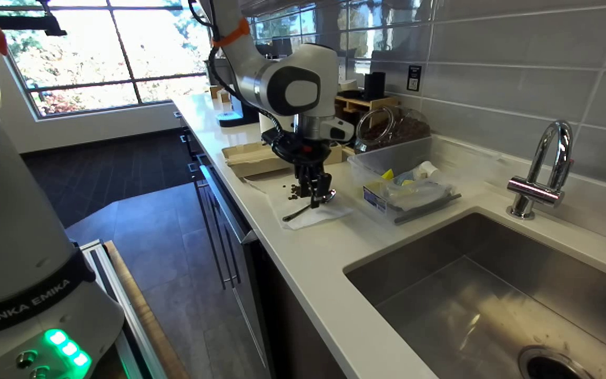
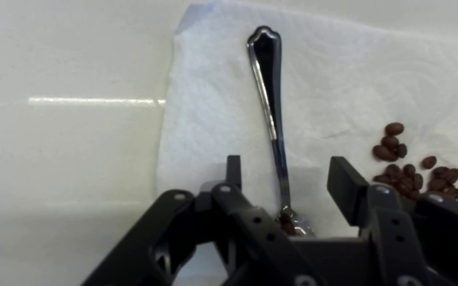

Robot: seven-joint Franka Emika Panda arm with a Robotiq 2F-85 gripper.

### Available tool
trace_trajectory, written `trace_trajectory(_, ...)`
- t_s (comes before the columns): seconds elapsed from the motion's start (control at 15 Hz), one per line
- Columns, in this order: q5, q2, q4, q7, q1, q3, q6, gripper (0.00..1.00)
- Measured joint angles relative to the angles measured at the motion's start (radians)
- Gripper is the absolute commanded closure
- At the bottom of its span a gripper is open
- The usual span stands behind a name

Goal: Use the silver spoon to put the coffee beans from the napkin into the food pack.

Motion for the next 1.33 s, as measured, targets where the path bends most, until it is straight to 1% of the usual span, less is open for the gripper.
trace_trajectory(0.07,-0.001,0.0,0.0,-0.001,0.002,0.0,0.0,0.56)
trace_trajectory(0.13,-0.004,0.001,0.0,-0.001,0.004,0.0,0.0,0.57)
trace_trajectory(0.2,-0.01,0.001,0.0,-0.001,0.007,-0.001,0.0,0.61)
trace_trajectory(0.27,-0.016,0.002,0.0,-0.001,0.011,-0.001,0.0,0.69)
trace_trajectory(0.33,-0.02,0.005,0.002,-0.003,0.013,-0.001,0.0,0.75)
trace_trajectory(0.4,-0.025,0.008,0.003,-0.003,0.015,-0.002,0.001,0.73)
trace_trajectory(0.6,-0.045,0.019,0.011,-0.005,0.02,-0.003,0.008,0.64)
trace_trajectory(0.67,-0.057,0.024,0.013,-0.005,0.021,-0.005,0.014,0.65)
trace_trajectory(0.73,-0.066,0.029,0.015,-0.005,0.022,-0.008,0.021,0.6)
trace_trajectory(0.8,-0.077,0.033,0.017,-0.005,0.023,-0.011,0.026,0.63)
trace_trajectory(0.93,-0.098,0.041,0.02,-0.006,0.023,-0.015,0.036,0.74)
trace_trajectory(1.0,-0.103,0.044,0.022,-0.008,0.023,-0.016,0.039,0.88)
trace_trajectory(1.07,-0.106,0.046,0.024,-0.012,0.023,-0.016,0.04,0.99)
trace_trajectory(1.2,-0.106,0.05,0.026,-0.021,0.023,-0.015,0.041,1.0)
trace_trajectory(1.33,-0.106,0.05,0.026,-0.027,0.023,-0.012,0.041,0.98)
